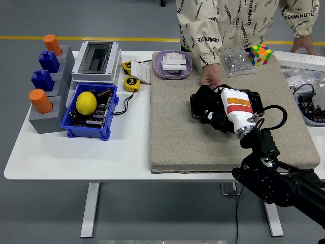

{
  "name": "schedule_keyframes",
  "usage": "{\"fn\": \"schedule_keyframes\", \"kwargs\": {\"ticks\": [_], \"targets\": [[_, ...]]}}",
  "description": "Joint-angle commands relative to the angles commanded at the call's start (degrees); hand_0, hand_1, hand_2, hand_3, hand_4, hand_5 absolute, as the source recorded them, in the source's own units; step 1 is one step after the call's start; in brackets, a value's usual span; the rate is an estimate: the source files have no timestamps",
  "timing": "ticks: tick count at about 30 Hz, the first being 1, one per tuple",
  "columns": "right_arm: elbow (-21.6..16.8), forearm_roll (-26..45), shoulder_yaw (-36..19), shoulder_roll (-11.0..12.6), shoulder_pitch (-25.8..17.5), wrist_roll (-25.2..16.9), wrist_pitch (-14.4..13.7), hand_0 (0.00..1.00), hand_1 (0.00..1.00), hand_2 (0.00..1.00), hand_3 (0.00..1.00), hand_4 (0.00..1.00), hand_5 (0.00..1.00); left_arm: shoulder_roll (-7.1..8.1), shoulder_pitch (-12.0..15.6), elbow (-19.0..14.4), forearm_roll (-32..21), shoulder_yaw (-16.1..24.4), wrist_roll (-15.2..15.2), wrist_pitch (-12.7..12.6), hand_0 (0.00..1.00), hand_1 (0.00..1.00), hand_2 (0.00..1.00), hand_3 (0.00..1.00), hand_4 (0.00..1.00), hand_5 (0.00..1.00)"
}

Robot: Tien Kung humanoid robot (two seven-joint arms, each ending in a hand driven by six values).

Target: Pick the rag up,wipe the panel,place it on the desk

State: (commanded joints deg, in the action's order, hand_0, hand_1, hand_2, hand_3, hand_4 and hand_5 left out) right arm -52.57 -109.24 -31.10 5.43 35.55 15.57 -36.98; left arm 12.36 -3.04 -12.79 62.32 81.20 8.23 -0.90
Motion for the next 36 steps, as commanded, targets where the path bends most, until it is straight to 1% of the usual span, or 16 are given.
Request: {"fn": "schedule_keyframes", "kwargs": {"ticks": [12,17,22,26,36], "targets": [[-4.1,1.0,6.1,0.6,1.3,0.3,0.2,0.305,0.430,0.458,0.464,0.746,0.024,-0.01,-0.2,0.0,0.0,0.1,0.0,0.0,0.605,0.641,0.655,0.561,0.628,0.440],[-4.6,1.0,7.4,0.5,1.7,0.4,0.3,0.304,0.430,0.459,0.465,0.747,0.025,0.00,-0.2,0.0,0.1,0.2,0.0,0.0,0.606,0.641,0.655,0.562,0.628,0.440],[-3.6,1.3,6.6,0.4,1.5,0.3,0.3,0.304,0.430,0.459,0.465,0.747,0.025,-0.05,-0.2,0.0,0.0,0.2,0.0,0.0,0.606,0.641,0.655,0.562,0.628,0.440],[-2.9,1.3,5.0,1.1,1.5,0.3,0.3,0.305,0.430,0.459,0.465,0.750,0.025,-0.06,-0.1,0.0,0.0,0.2,0.0,0.0,0.605,0.641,0.655,0.562,0.628,0.441],[-1.9,2.1,1.0,4.1,0.9,0.2,0.6,0.305,0.430,0.459,0.465,0.753,0.026,-0.13,-0.3,-0.1,0.0,0.4,0.0,0.0,0.605,0.642,0.657,0.563,0.628,0.441]]}}
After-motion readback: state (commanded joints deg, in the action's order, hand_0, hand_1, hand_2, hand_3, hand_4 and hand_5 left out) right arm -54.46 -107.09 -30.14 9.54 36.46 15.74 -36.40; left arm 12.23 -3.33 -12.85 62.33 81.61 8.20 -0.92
